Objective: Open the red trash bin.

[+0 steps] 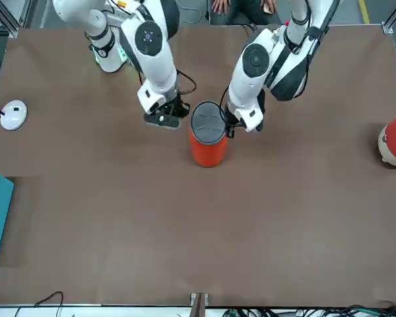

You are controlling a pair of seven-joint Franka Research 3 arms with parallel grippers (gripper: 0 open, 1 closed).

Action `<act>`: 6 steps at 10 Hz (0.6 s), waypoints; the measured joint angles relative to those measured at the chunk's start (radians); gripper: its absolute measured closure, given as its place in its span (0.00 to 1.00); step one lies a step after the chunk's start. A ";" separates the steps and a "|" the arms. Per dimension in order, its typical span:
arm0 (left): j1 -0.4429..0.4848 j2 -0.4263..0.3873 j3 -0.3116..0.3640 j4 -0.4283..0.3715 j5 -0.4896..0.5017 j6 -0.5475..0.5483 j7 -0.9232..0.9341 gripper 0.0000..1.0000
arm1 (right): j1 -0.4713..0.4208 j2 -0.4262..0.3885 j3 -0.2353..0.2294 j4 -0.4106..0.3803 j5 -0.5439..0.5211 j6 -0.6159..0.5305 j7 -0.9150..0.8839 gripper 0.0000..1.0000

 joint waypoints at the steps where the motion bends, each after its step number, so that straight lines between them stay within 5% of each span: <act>1: 0.000 0.000 0.000 -0.018 0.000 0.023 -0.006 0.99 | 0.014 0.015 0.000 0.000 0.000 0.013 0.009 0.99; 6: 0.000 -0.009 0.000 -0.060 0.001 0.084 -0.031 0.99 | 0.087 0.055 0.000 0.000 0.023 0.065 0.064 0.99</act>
